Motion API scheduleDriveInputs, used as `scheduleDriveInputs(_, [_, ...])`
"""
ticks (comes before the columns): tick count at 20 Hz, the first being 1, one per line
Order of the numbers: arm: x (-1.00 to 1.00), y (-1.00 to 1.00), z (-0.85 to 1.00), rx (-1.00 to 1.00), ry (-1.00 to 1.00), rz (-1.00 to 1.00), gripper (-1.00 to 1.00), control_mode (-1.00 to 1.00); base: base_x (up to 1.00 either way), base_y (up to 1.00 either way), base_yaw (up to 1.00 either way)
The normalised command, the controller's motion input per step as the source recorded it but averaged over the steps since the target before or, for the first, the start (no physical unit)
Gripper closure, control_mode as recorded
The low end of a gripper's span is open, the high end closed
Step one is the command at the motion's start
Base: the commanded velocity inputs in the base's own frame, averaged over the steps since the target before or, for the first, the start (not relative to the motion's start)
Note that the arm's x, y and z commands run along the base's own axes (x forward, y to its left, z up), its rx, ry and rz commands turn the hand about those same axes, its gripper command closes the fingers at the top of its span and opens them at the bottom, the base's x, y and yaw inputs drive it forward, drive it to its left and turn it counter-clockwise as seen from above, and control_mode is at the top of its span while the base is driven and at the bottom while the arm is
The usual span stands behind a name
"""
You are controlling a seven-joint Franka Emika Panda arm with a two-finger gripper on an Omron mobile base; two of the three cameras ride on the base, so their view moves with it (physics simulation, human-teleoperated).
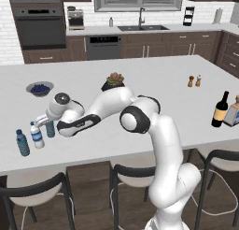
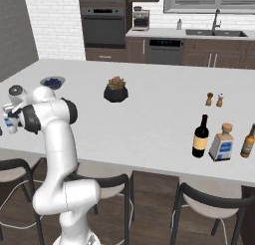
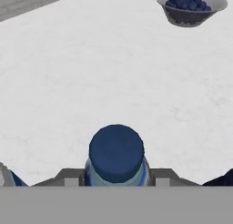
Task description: Move the plastic bottles in the middle to the plastics group, and the glass bottles in the middle to the glass group.
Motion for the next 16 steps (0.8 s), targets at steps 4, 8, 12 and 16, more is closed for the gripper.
scheduleDriveInputs(4, [-0.16, -0.33, 0.0, 0.01, -0.01, 0.0, 1.0, -1.0, 0.0, 0.0, 0.0])
scheduleDriveInputs(8, [-0.44, -0.48, -0.05, 0.06, -0.03, 0.0, 1.0, -1.0, 0.0, 0.0, 0.0])
scheduleDriveInputs(12, [-0.12, -0.08, -0.13, 0.04, -0.06, 0.05, 1.0, -1.0, 0.0, 0.0, 0.0])
scheduleDriveInputs(16, [0.1, 0.0, -0.15, 0.0, -0.08, 0.05, 1.0, -1.0, 0.0, 0.0, 0.0])
